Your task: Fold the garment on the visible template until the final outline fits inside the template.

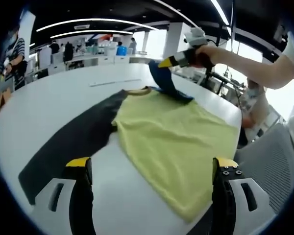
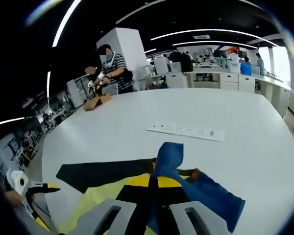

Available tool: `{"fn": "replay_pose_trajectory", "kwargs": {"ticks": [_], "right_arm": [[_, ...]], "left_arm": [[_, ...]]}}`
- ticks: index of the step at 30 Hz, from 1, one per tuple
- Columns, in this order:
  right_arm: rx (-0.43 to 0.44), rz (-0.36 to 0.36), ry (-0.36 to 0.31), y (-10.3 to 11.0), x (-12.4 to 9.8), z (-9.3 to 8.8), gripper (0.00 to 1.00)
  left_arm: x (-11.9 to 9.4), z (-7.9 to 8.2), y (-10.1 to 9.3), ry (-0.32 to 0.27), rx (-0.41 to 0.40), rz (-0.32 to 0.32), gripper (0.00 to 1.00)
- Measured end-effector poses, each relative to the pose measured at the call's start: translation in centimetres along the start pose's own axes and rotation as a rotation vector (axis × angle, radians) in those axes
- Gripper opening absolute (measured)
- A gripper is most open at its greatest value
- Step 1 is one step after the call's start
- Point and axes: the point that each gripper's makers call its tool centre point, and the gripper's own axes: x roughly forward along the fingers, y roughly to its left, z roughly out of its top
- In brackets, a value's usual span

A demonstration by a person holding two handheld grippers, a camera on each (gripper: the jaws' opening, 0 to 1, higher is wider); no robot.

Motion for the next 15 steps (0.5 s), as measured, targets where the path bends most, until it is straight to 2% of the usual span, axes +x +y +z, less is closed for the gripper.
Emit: {"fn": "replay_pose_trajectory", "kwargs": {"ticks": [15], "right_arm": [[-0.052, 0.100, 0.040, 3.9, 1.6, -1.8, 0.00]], "left_arm": [[-0.1, -0.4, -0.1, 0.016, 0.002, -0.001, 0.99]]}}
